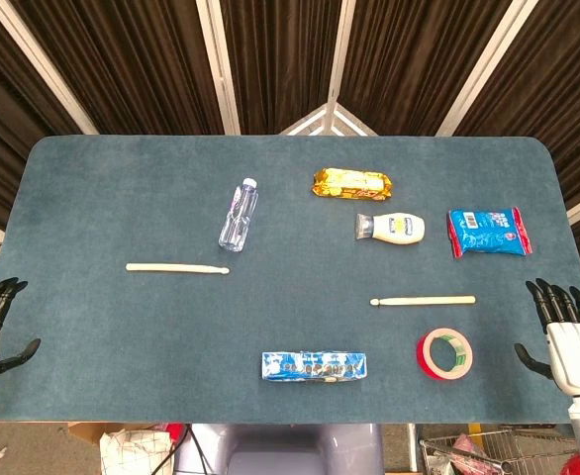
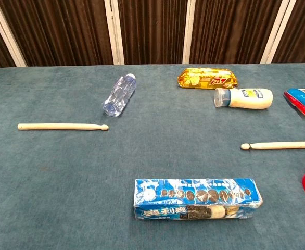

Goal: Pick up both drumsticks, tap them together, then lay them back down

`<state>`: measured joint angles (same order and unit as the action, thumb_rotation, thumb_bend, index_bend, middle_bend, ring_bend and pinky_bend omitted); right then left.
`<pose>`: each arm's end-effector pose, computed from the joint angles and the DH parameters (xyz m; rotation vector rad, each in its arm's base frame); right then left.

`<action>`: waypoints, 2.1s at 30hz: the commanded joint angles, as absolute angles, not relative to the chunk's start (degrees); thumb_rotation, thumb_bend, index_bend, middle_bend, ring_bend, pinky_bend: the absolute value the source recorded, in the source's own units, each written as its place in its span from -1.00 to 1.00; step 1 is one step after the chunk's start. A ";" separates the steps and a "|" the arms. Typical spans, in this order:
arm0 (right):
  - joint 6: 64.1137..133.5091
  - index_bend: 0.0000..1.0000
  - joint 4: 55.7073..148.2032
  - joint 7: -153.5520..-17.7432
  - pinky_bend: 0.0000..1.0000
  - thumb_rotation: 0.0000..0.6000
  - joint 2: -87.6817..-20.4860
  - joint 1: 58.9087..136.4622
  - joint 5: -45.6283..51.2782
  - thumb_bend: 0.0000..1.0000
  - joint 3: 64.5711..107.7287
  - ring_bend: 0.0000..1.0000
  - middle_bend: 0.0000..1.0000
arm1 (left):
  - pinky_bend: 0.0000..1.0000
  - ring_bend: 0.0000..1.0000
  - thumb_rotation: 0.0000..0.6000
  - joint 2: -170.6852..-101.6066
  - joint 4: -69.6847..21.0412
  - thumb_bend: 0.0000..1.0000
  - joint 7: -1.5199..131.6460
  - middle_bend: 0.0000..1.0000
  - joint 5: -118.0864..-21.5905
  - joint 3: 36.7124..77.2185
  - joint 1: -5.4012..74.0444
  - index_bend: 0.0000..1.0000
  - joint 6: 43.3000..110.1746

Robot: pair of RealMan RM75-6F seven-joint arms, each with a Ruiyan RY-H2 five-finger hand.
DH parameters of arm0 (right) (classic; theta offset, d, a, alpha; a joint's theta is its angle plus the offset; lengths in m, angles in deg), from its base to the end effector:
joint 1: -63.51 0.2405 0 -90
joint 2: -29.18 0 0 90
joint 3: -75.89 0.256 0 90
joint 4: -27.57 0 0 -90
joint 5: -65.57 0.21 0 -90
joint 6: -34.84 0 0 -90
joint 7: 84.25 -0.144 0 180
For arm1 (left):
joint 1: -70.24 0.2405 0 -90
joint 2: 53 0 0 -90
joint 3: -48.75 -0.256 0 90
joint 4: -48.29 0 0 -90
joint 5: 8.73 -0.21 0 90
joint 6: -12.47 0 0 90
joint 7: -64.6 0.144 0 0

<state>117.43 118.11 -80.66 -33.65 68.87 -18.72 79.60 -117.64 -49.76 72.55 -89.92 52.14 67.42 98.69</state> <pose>-0.3224 -0.1875 0.1680 1.4111 -0.8417 0.7971 -0.3059 0.1700 0.1551 -1.3013 -0.9227 -0.8283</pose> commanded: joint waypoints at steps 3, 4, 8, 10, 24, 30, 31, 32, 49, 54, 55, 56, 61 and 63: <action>117.30 -0.92 118.12 -80.77 -1.00 1.00 -33.57 68.88 -18.60 -0.43 79.60 -0.81 -0.83 | -1.00 -1.00 1.00 -117.64 -49.72 -0.38 72.48 -0.77 -89.82 52.19 67.40 -0.68 98.65; 117.30 -0.92 118.12 -80.78 -1.00 1.00 -33.56 68.88 -18.58 -0.43 79.62 -0.81 -0.83 | -1.00 -1.00 1.00 -117.64 -49.71 -0.38 72.46 -0.77 -89.83 52.20 67.39 -0.68 98.65; 117.27 -0.92 118.19 -80.93 -1.00 1.00 -33.45 68.83 -18.54 -0.43 79.60 -0.81 -0.83 | -1.00 -1.00 1.00 -117.58 -49.73 -0.38 72.31 -0.77 -89.86 52.15 67.46 -0.68 98.68; 117.28 -0.92 118.29 -80.98 -1.00 1.00 -33.35 68.81 -18.59 -0.43 79.57 -0.81 -0.83 | -1.00 -1.00 1.00 -117.49 -49.84 -0.38 72.07 -0.77 -89.90 52.14 67.49 -0.68 98.71; 113.80 -0.61 116.76 -82.67 -1.00 1.00 -35.30 70.75 -17.35 -0.43 80.19 -0.69 -0.71 | -1.00 -1.00 1.00 -117.36 -49.92 -0.38 70.61 -0.77 -89.06 52.75 66.70 -0.68 97.32; 107.43 -0.37 116.04 -78.70 -1.00 1.00 -37.36 76.32 -15.41 -0.43 82.80 -0.61 -0.47 | -1.00 -1.00 1.00 -117.55 -49.26 -0.38 70.76 -0.77 -87.10 53.65 66.12 -0.68 96.31; 106.53 -0.35 116.15 -77.76 -1.00 1.00 -37.89 77.21 -14.83 -0.43 83.31 -0.60 -0.45 | -1.00 -1.00 1.00 -117.71 -49.10 -0.38 71.09 -0.77 -86.92 53.74 66.04 -0.68 96.29; 105.30 -0.32 116.28 -76.48 -1.00 1.00 -38.50 78.41 -14.36 -0.43 83.84 -0.59 -0.43 | -1.00 -1.00 1.00 -117.83 -49.03 -0.38 71.36 -0.77 -86.77 53.76 65.98 -0.68 96.20; 91.96 -0.11 112.43 -58.32 -1.00 1.00 -48.38 89.02 3.02 -0.43 86.63 -0.48 -0.25 | -1.00 -1.00 1.00 -117.42 -49.18 -0.38 71.18 -0.77 -86.38 53.45 65.94 -0.68 95.68; 91.11 -0.05 108.94 -56.23 -1.00 1.00 -50.91 90.27 6.75 -0.43 86.65 -0.43 -0.19 | -1.00 -1.00 1.00 -117.29 -49.21 -0.38 71.17 -0.78 -86.19 53.34 65.80 -0.68 95.23; 91.03 -0.04 108.34 -56.00 -1.00 1.00 -51.21 90.44 7.13 -0.43 86.53 -0.43 -0.19 | -1.00 -1.00 1.00 -117.29 -49.21 -0.38 71.23 -0.78 -86.13 53.34 65.76 -0.68 95.16; 91.00 -0.03 107.84 -55.79 -1.00 1.00 -51.44 90.57 7.35 -0.43 86.37 -0.42 -0.18 | -1.00 -1.00 1.00 -117.33 -49.22 -0.38 71.30 -0.78 -86.04 53.36 65.72 -0.68 95.08; 90.86 -0.03 106.06 -55.17 -1.00 1.00 -52.14 90.96 8.17 -0.38 85.67 -0.40 -0.17 | -1.00 -1.00 1.00 -117.59 -49.25 -0.38 71.91 -0.78 -85.76 53.33 65.53 -0.68 94.78; 90.77 -0.03 105.62 -55.31 -1.00 1.00 -52.47 90.93 8.43 -0.37 85.40 -0.40 -0.16 | -1.00 -1.00 1.00 -117.65 -49.30 -0.38 72.08 -0.78 -85.75 53.30 65.50 -0.68 94.78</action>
<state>90.82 105.82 -55.27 -52.31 90.93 8.35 85.57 -117.63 -49.28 72.05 -85.76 53.31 65.51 94.77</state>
